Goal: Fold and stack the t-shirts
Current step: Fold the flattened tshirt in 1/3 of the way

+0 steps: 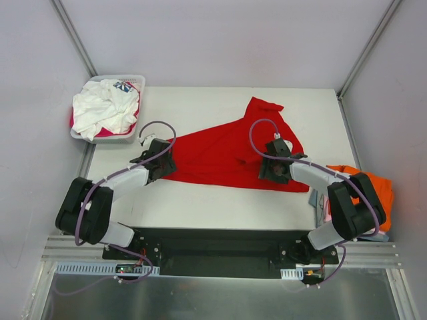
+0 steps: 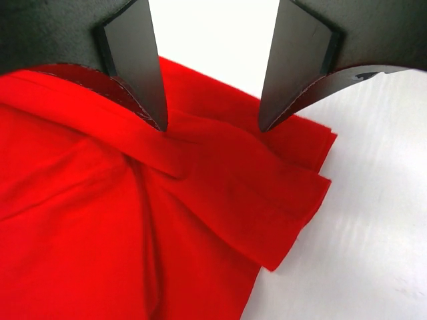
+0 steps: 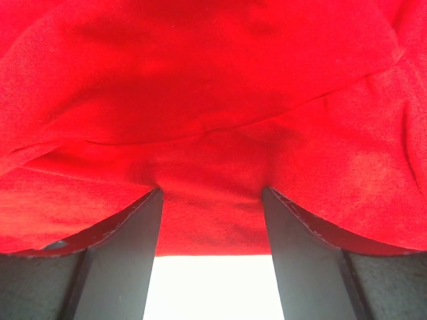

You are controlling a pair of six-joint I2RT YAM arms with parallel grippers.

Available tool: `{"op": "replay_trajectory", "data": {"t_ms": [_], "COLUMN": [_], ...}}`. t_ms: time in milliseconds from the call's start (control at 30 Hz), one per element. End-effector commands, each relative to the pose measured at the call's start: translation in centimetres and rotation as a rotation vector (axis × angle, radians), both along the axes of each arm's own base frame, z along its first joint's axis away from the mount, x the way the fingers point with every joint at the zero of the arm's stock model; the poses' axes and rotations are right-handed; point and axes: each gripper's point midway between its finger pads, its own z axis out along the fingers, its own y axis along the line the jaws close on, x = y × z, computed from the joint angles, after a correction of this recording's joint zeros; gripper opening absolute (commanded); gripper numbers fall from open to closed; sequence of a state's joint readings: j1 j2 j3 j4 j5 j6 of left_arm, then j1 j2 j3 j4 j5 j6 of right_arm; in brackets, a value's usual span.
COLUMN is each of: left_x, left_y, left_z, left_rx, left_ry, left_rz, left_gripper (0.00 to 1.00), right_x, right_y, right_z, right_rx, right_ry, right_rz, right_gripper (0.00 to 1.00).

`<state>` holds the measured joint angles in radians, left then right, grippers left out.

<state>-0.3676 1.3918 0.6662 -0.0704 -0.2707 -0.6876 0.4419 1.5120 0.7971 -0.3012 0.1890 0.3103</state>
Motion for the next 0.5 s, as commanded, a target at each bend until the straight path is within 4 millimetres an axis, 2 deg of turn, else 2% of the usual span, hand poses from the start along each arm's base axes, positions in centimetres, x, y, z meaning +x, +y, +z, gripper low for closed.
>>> {"op": "replay_trajectory", "data": {"t_ms": [0, 200, 300, 467], "left_x": [0.1, -2.0, -2.6, -3.8], "left_y": [-0.2, 0.6, 0.7, 1.0], "left_z": [-1.8, -3.8, -4.0, -4.0], "left_rx": [0.026, 0.026, 0.014, 0.001], "left_ry": [0.050, 0.099, 0.106, 0.103], "left_rz": [-0.001, 0.038, 0.045, 0.054], "left_gripper": [0.57, 0.57, 0.57, 0.57], "right_x": [-0.3, -0.6, -0.5, 1.3], "right_y": [0.4, 0.1, 0.0, -0.4], "right_z": [0.0, -0.4, -0.3, 3.0], "right_rx": [0.020, 0.011, 0.007, -0.020], "right_ry": [0.026, 0.030, 0.024, -0.075], "right_rz": [0.002, -0.002, -0.008, -0.005], "right_gripper": [0.65, 0.65, 0.65, 0.66]}}
